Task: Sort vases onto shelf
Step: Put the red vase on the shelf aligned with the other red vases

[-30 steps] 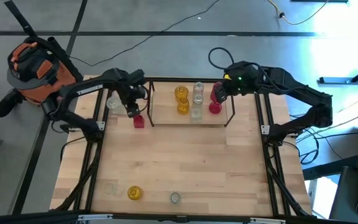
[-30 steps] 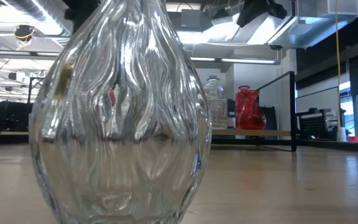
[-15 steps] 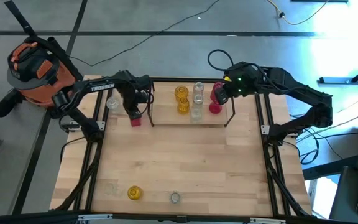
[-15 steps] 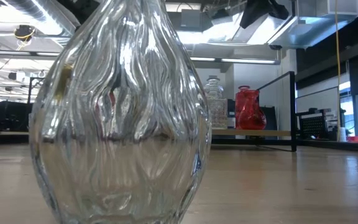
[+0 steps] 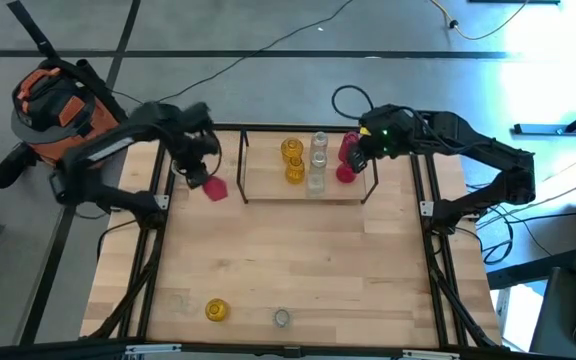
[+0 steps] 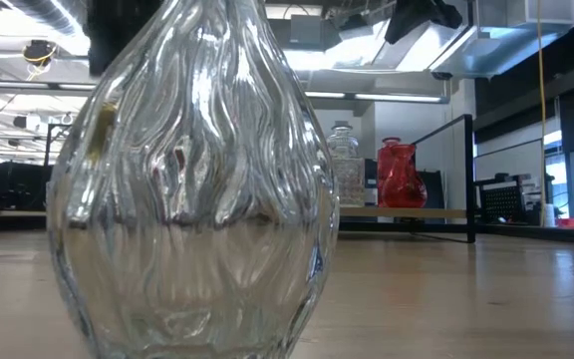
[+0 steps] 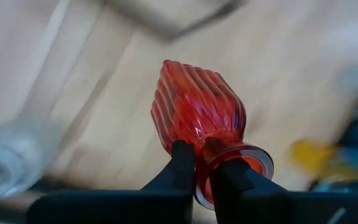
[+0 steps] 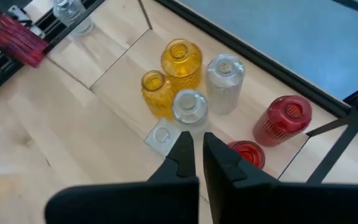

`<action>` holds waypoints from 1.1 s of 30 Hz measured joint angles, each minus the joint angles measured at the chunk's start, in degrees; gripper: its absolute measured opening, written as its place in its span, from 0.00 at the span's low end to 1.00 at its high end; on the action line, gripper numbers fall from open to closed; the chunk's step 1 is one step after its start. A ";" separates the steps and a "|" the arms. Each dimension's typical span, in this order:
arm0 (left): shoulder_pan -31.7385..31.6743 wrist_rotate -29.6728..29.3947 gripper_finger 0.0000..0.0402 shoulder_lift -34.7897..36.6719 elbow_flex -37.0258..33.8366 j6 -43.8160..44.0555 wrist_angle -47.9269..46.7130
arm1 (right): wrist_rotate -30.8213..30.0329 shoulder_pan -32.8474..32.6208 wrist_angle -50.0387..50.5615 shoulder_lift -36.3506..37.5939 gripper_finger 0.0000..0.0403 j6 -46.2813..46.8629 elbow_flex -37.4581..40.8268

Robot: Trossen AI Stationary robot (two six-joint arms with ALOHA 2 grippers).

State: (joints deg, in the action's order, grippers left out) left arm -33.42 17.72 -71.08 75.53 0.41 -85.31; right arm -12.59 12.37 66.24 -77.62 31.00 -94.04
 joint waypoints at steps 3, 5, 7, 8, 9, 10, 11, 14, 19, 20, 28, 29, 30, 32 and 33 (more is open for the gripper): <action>2.40 4.84 0.05 1.54 7.88 5.74 3.93 | -1.53 -2.18 0.31 0.00 0.00 -0.02 0.00; 5.05 4.92 0.05 0.43 13.42 8.13 7.18 | -2.56 -3.63 0.25 0.00 0.00 -0.29 0.00; 8.29 3.76 0.05 -2.84 18.55 9.25 8.31 | -2.67 -5.25 -0.46 0.00 0.00 -1.70 0.00; 9.83 2.97 0.05 -5.04 21.17 9.53 8.08 | -2.21 -6.20 -1.21 0.00 0.00 -2.58 0.00; 11.26 2.35 0.05 -7.37 23.68 9.53 7.71 | -1.39 -7.18 -2.42 0.00 0.00 -3.70 0.00; 12.65 1.53 0.05 -9.95 26.04 9.32 7.18 | 0.25 -8.28 -4.28 0.00 0.00 -5.00 0.00; 13.87 0.58 0.05 -12.72 28.44 8.64 6.79 | 2.28 -9.47 -6.76 0.00 0.00 -6.57 0.00; 16.62 -0.45 0.05 -19.59 35.50 5.86 6.25 | 6.72 -12.48 -14.55 -0.36 0.01 -10.04 -0.01; 18.38 -0.90 0.05 -27.70 43.98 1.98 4.19 | 2.51 -16.58 -20.15 -2.18 0.18 -13.31 -0.02; 18.54 -0.97 0.05 -28.75 44.82 1.82 4.14 | 0.98 -17.03 -20.15 -2.65 0.24 -13.44 -0.02; 20.02 -0.50 0.05 -30.13 46.20 1.96 6.47 | -1.30 -17.62 -21.87 -7.90 0.77 -15.82 -0.02; 20.28 -0.42 0.05 -30.13 46.20 2.03 6.83 | -1.40 -17.60 -22.21 -8.69 0.82 -16.33 -0.02; 20.50 -0.38 0.05 -30.13 46.18 2.09 6.82 | -1.63 -17.60 -22.84 -9.43 0.88 -16.72 -0.02; 20.93 -0.21 0.05 -30.13 46.20 2.27 6.69 | -1.81 -17.60 -24.47 -10.74 0.95 -17.76 -0.02; 21.21 -0.22 0.05 -30.13 46.18 2.31 6.74 | -1.79 -17.59 -25.30 -11.34 0.97 -18.17 -0.02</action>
State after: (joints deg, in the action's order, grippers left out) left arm -12.22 17.51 -101.21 121.71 2.71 -78.57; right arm -14.37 -5.23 40.95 -88.96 12.83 -94.06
